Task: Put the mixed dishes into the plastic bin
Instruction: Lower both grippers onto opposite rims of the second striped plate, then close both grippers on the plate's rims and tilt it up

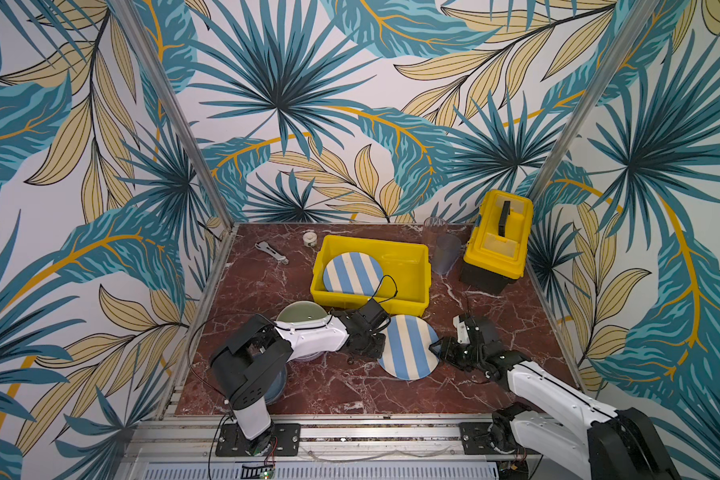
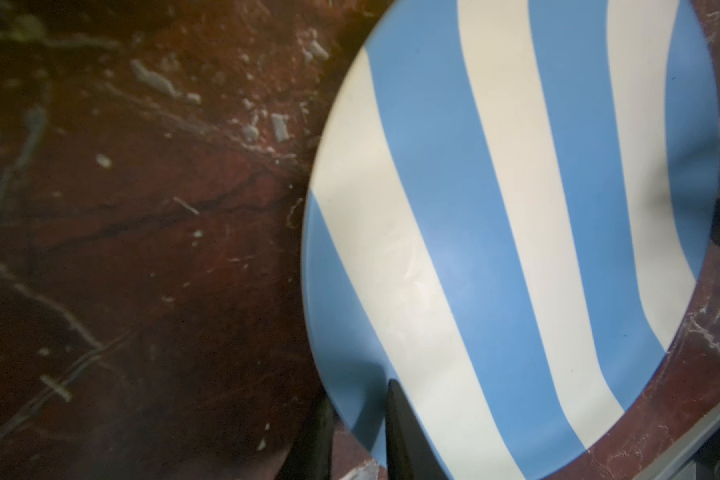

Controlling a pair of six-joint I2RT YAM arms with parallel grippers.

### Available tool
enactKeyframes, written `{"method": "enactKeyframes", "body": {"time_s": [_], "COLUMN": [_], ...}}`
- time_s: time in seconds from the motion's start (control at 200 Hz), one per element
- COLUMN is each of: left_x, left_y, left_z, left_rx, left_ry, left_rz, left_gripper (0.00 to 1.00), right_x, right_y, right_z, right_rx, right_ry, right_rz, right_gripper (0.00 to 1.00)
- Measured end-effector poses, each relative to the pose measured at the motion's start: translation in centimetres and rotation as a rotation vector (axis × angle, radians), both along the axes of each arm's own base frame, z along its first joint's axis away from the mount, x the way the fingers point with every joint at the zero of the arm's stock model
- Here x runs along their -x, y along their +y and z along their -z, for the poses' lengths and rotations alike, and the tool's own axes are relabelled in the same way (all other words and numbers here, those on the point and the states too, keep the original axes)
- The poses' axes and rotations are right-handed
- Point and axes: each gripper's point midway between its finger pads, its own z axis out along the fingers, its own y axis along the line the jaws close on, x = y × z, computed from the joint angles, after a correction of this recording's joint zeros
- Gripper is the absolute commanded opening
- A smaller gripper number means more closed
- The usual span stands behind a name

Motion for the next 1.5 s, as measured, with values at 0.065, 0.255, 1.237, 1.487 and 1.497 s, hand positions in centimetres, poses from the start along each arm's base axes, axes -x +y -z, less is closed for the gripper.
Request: {"method": "enactKeyframes", "body": {"time_s": [0.065, 0.255, 1.237, 1.487, 1.497], "left_x": [0.0, -0.1, 0.7, 0.3, 0.2], "left_y": [0.0, 0.1, -2.6, -2.3, -2.4], "left_z": [0.0, 0.0, 0.0, -4.0, -4.5], "left_rx": [0.0, 0.002, 0.026, 0.03, 0.034], "left_ry": [0.001, 0.006, -0.011, -0.058, -0.069], "left_rz": [-0.002, -0.018, 0.098, 0.093, 0.097], "left_gripper": [0.19, 0.17, 0.21, 0.43, 0.43], "right_x": [-0.2, -0.7, 2.1, 2.3, 2.2], "right_y": [0.1, 0.3, 1.6, 1.8, 1.9], "right_z": [0.3, 0.2, -6.3, -9.0, -9.2], "right_rx": [-0.012, -0.034, -0.15, -0.134, -0.136], "right_ry": [0.009, -0.001, -0.088, -0.091, -0.092], "right_rz": [-0.002, -0.009, -0.107, -0.152, -0.156], "right_gripper": [0.48, 0.47, 0.06, 0.03, 0.03]}}
